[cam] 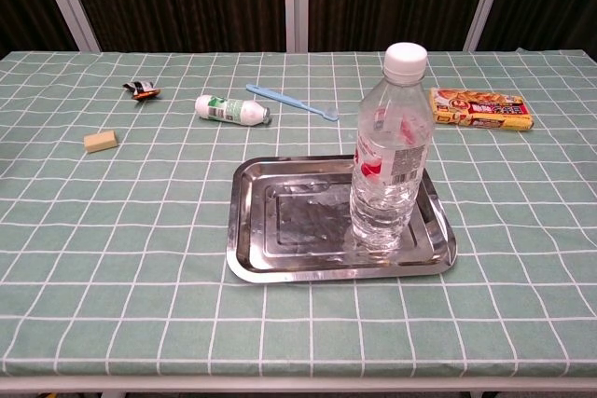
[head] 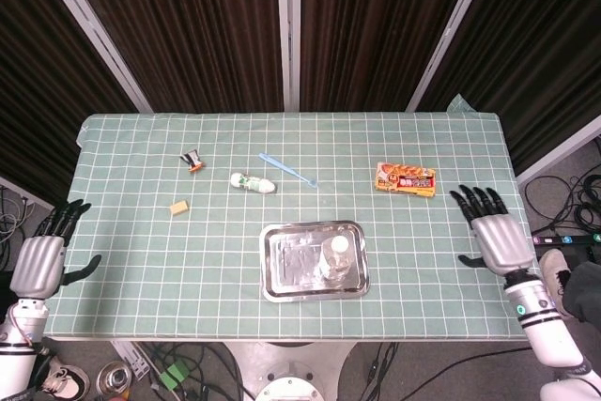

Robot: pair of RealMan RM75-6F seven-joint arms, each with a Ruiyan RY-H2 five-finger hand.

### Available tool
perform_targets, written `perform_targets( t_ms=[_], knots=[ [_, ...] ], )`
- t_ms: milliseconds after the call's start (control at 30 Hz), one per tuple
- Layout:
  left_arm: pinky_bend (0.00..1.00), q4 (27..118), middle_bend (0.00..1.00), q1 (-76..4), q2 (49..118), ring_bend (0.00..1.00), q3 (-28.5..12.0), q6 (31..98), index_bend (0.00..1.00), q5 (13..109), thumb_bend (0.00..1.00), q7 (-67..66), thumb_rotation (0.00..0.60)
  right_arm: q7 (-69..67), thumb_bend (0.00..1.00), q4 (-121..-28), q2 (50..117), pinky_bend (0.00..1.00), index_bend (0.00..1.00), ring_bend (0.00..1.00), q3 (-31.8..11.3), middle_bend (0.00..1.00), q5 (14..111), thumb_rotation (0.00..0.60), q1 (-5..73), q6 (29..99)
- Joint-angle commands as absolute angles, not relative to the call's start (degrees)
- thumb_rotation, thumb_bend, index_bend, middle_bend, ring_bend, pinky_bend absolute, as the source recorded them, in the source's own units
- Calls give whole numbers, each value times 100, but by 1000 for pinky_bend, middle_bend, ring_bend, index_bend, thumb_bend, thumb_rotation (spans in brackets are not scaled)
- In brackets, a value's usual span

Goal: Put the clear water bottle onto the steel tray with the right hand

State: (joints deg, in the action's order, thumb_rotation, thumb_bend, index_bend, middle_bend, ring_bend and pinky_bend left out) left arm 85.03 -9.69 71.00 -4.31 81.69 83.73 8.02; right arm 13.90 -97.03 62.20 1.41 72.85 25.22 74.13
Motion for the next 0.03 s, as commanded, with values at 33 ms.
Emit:
perform_targets(
  t_ms=[33],
  knots=[
    [188,8487,180,-978,7113,87,-434,8156,163,8368,276,819,600,1363,0,-9204,6654,0,0,0,148,28,7292,600,1755,8394]
  ],
)
